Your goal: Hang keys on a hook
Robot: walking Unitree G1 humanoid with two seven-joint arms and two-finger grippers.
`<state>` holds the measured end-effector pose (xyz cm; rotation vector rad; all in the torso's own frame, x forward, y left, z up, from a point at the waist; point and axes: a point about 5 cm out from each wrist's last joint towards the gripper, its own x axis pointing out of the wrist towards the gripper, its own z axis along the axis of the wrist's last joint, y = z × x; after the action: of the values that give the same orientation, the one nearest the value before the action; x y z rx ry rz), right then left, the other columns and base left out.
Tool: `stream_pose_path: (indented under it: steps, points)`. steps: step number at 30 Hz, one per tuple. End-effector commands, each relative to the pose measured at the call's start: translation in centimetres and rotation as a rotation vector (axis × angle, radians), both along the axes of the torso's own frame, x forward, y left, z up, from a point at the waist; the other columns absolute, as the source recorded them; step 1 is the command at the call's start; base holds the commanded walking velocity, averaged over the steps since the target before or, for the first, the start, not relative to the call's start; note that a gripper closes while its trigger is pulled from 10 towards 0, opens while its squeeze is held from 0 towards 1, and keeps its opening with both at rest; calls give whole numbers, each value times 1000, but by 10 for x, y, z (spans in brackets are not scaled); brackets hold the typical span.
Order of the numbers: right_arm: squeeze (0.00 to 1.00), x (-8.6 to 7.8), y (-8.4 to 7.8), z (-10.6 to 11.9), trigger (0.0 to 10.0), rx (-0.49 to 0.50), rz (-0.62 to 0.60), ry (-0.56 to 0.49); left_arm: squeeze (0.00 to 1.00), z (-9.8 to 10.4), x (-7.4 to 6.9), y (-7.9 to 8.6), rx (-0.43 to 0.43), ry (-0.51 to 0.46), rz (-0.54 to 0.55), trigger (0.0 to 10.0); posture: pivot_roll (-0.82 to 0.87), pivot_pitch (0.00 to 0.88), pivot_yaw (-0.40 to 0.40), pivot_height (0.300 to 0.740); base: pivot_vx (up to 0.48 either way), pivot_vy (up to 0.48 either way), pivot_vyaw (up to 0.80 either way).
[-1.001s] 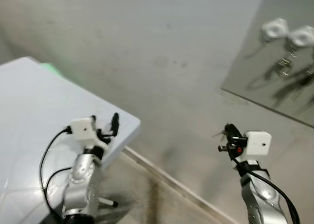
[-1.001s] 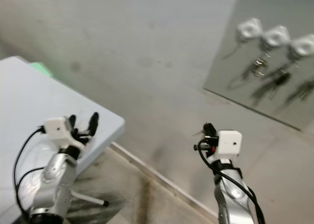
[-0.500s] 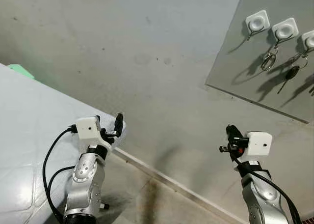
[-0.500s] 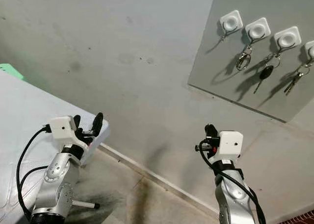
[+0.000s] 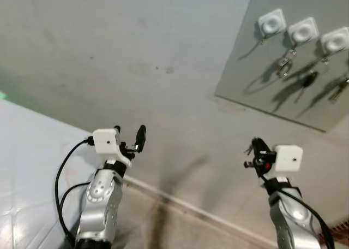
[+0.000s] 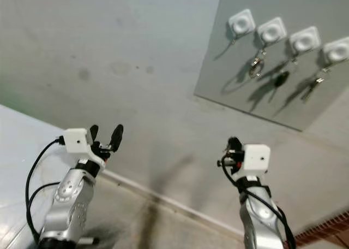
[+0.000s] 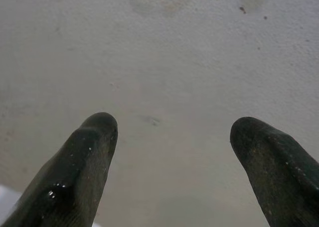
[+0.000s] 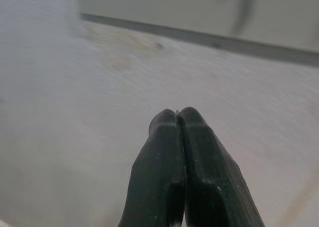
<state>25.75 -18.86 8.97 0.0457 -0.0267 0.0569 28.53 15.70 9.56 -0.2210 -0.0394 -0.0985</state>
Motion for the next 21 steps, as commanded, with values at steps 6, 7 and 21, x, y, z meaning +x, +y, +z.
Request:
stream_pose_path:
  steps: [6,7,21]
  points:
    - [0,0,-8,3,10000,-10,-21,-8,0,3,2,-7,-6,0,-14,10000,3,0,-49,740,0,0,-539]
    - [0,0,-8,3,10000,-14,-21,-2,0,3,2,-7,-5,3,-9,10000,3,0,-49,740,0,0,0]
    - [0,0,-8,7,10000,-2,-33,-39,0,4,3,-9,51,3,-36,10000,2,0,-41,740,0,0,-113]
